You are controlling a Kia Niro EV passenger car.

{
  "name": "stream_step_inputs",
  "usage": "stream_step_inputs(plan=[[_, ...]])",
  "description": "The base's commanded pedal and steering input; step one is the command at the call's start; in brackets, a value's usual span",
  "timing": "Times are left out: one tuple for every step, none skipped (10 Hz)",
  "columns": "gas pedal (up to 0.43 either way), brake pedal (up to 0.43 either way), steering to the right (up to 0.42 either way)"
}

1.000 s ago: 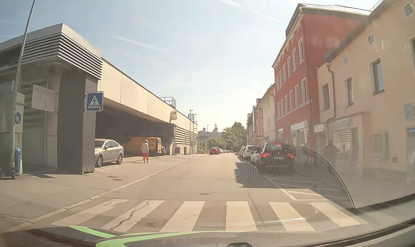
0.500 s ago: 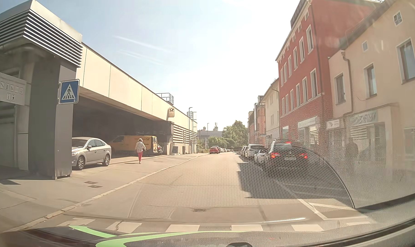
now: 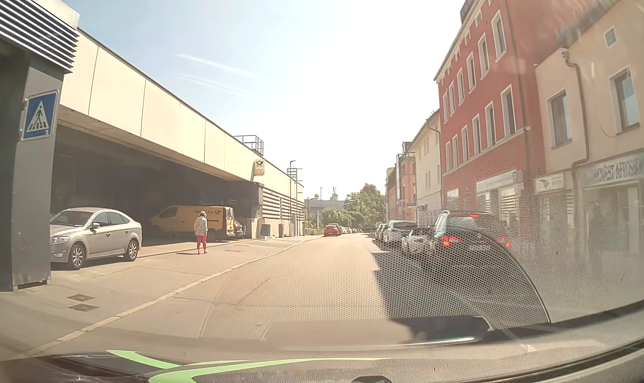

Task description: Follow the waypoints while adhering to traffic rules and regulations

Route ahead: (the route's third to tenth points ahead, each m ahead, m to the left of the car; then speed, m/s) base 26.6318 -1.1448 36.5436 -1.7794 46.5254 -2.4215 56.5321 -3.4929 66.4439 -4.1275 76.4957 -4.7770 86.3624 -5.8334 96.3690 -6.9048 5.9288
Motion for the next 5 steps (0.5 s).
stream_step_inputs(plan=[[0.287, 0.0, -0.005], [0.28, 0.0, -0.006], [0.26, 0.0, -0.012], [0.24, 0.0, -0.015], [0.24, 0.0, -0.015]])
